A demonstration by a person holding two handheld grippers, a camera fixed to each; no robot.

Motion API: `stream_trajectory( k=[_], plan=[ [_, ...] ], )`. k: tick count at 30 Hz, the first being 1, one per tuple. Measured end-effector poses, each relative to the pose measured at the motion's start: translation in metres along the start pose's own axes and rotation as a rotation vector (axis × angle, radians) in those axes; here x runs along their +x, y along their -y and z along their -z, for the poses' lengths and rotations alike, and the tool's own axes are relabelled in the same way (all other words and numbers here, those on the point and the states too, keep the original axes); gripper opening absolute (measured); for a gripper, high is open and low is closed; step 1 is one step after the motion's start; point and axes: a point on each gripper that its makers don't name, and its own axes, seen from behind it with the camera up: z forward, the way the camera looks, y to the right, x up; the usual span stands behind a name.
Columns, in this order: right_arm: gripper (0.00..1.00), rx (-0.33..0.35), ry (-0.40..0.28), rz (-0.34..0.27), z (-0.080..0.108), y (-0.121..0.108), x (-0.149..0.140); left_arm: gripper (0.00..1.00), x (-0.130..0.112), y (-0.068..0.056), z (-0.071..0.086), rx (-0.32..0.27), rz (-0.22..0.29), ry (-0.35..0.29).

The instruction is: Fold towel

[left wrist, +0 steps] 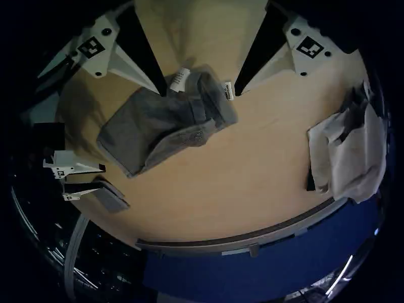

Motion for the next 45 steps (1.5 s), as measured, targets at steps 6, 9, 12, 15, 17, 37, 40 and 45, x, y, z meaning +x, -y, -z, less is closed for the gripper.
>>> stream_trajectory(
  k=[6, 9, 12, 15, 17, 37, 40, 45],
  plan=[
    [1.00, 0.005, 0.003, -0.001, 0.005, 0.008, -0.007, 0.97, -0.009, -0.009, -0.002, -0.018, -0.015, 0.006],
    [1.00, 0.009, 0.006, -0.010, 0.008, 0.012, -0.012, 0.97, -0.010, -0.014, -0.002, -0.033, -0.026, -0.001],
    [1.00, 0.012, 0.008, -0.021, 0.013, 0.017, -0.018, 0.96, -0.012, -0.021, -0.001, -0.052, -0.044, -0.009],
    [1.00, 0.015, 0.009, -0.031, 0.017, 0.021, -0.024, 0.95, -0.015, -0.027, -0.003, -0.071, -0.072, -0.008],
    [1.00, 0.016, 0.011, -0.038, 0.019, 0.023, -0.027, 0.95, -0.019, -0.030, -0.006, -0.083, -0.091, -0.001],
    [1.00, 0.014, 0.017, -0.062, 0.028, 0.027, -0.039, 0.72, -0.032, -0.035, -0.021, -0.120, -0.205, 0.050],
    [1.00, 0.015, 0.017, -0.062, 0.028, 0.028, -0.039, 0.67, -0.032, -0.034, -0.021, -0.120, -0.213, 0.054],
    [0.99, 0.018, 0.015, -0.065, 0.029, 0.030, -0.040, 0.45, -0.032, -0.028, -0.023, -0.106, -0.222, 0.060]
  ],
)
